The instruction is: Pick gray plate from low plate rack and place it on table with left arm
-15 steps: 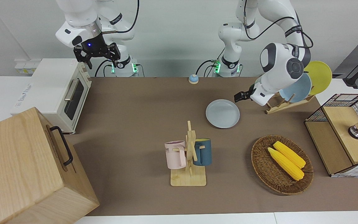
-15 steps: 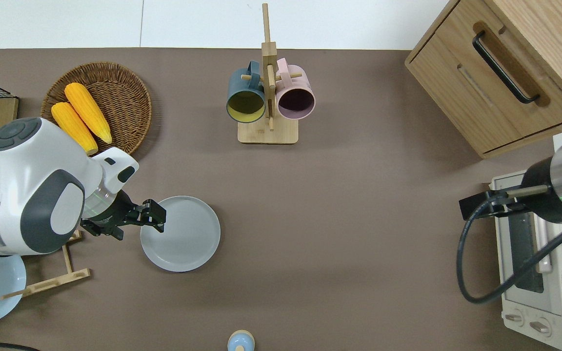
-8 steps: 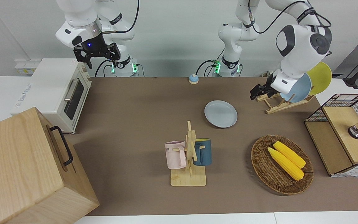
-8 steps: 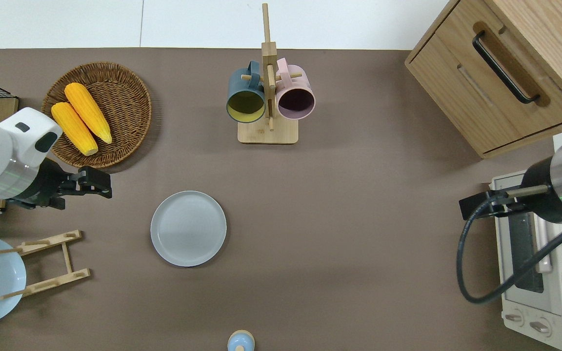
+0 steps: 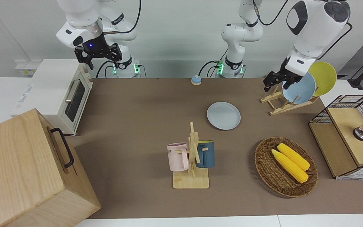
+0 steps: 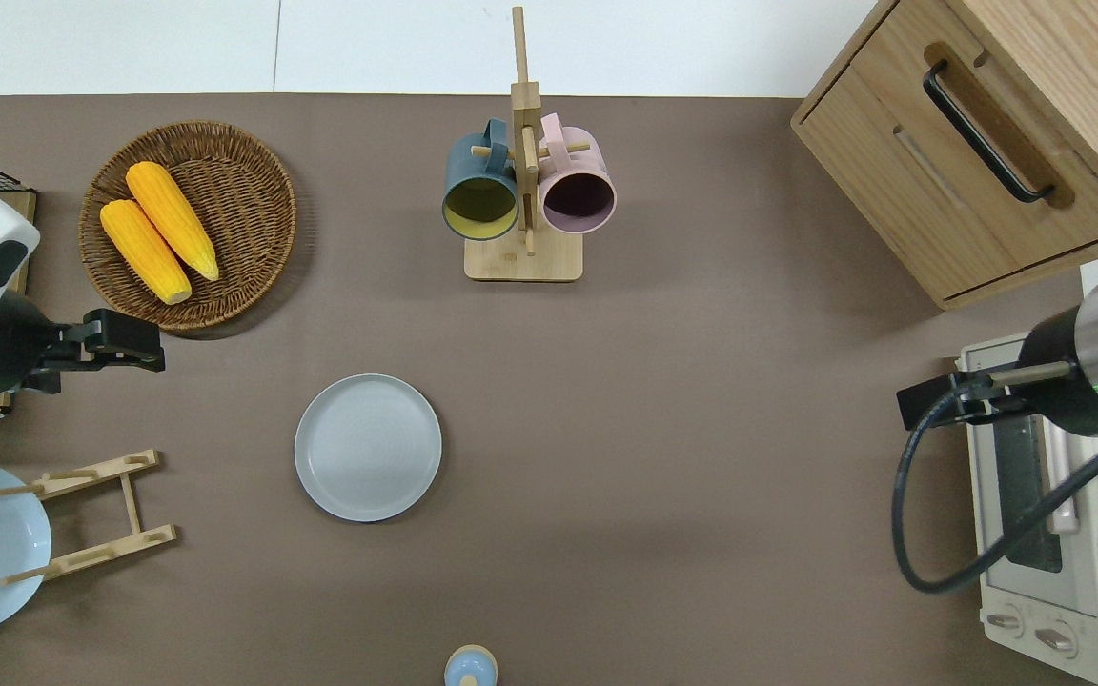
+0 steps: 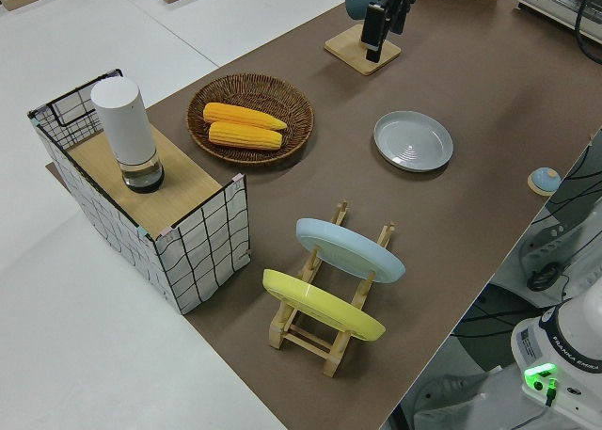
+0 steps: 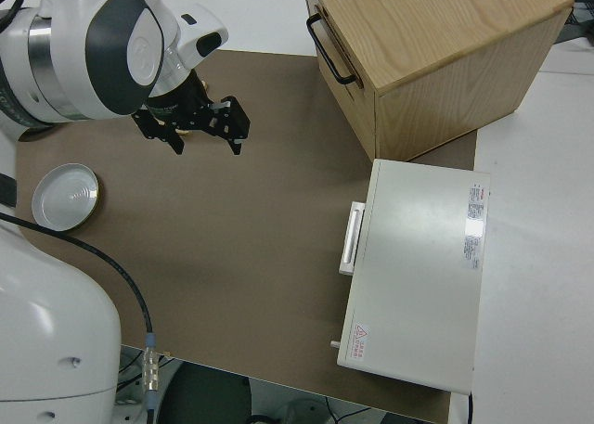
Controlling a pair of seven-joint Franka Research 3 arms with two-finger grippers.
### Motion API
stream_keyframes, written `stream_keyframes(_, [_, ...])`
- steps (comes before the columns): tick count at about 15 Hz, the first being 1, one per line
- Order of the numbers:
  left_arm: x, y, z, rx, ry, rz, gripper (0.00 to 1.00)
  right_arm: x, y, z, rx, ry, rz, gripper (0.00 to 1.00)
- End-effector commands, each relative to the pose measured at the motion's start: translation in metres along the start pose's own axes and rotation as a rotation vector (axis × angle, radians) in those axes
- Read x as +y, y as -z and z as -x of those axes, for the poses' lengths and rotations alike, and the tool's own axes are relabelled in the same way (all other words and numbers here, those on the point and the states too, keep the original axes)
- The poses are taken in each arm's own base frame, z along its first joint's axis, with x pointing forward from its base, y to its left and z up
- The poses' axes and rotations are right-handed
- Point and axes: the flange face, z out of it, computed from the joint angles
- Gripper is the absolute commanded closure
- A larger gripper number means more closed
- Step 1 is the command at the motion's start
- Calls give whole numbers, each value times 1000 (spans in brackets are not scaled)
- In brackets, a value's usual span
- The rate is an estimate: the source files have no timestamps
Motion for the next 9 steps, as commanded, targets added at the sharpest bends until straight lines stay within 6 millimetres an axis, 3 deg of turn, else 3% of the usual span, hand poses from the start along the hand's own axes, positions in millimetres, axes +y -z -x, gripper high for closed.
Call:
stream_keyframes(1, [0,16,1,32,-11,-18,7,4,4,3,-5,-4,-3,13])
stream_keyframes(9, [-5,22,3,39,-62,-84,7,4,4,3,-5,-4,-3,13])
